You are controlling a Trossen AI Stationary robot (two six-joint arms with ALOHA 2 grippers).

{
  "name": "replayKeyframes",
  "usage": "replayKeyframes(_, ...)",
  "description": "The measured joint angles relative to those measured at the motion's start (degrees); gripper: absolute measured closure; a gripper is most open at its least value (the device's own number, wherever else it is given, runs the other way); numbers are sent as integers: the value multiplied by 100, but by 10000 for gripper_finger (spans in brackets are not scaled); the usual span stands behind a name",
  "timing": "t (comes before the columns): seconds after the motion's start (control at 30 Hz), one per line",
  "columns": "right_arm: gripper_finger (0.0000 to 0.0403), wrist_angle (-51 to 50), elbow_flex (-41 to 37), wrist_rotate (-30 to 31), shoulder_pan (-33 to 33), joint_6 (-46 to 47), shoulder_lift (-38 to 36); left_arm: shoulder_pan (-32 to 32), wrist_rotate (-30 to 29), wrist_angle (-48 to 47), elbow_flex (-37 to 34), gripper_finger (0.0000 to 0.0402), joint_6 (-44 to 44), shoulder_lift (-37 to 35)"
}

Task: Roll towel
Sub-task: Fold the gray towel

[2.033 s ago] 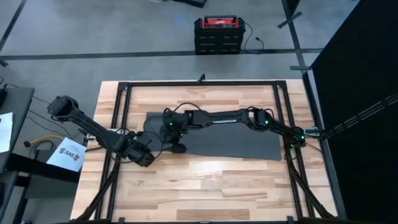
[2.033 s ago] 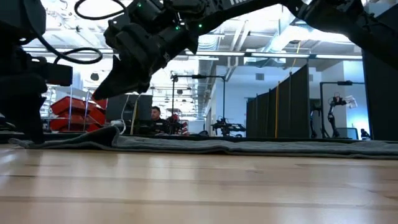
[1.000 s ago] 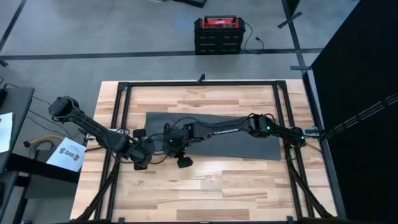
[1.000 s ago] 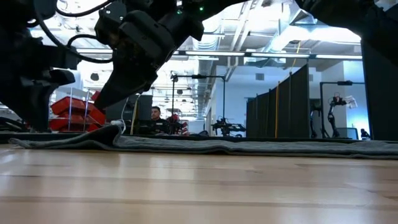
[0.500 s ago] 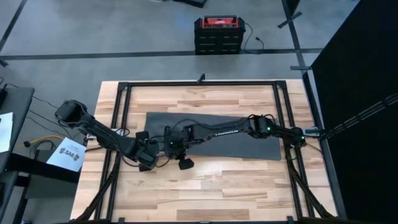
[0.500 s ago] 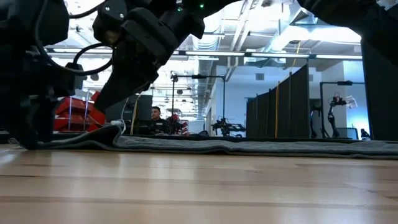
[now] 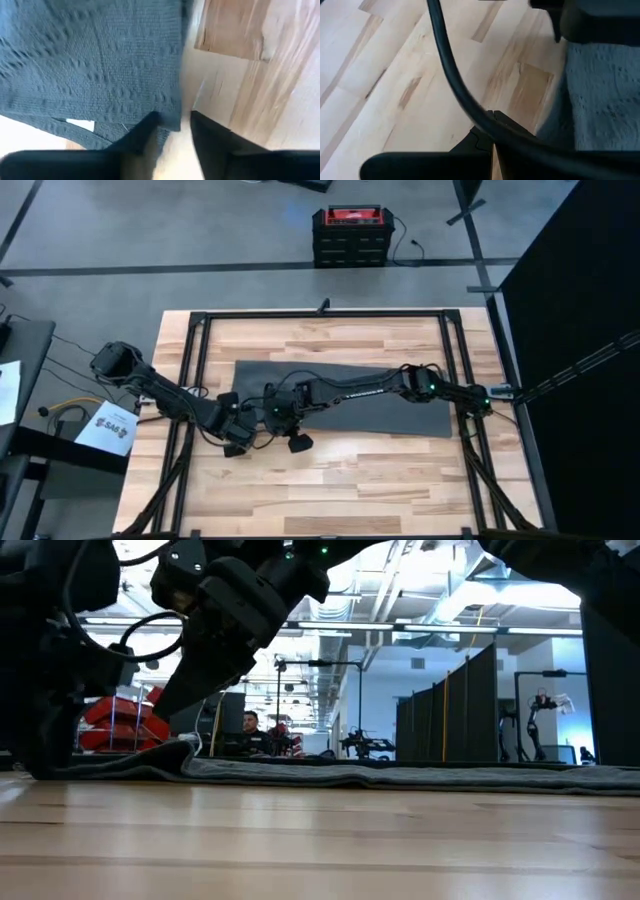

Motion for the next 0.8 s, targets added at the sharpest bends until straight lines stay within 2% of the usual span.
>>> replayKeyframes(0.07,403,31,0,0,49,-33,-63,43,29,-2,0,366,-22,-9)
replayKeyframes(0.13,403,-47,0,38,92,-37,-138,104,27,-10,2,390,-66,-11)
replayKeyframes(0.33,403,-563,11,743,279,-120,-284,173,-42,-153,66,393,-173,-9)
replayKeyframes(0.47,403,-1079,17,783,365,-36,-314,173,-173,-456,270,395,-331,-7)
replayKeyframes(0.6,403,-1411,15,850,426,73,-314,163,-467,-1177,612,395,-576,-7)
replayKeyframes(0.8,403,-1421,14,864,559,178,-314,189,-340,-1637,750,395,-891,-7)
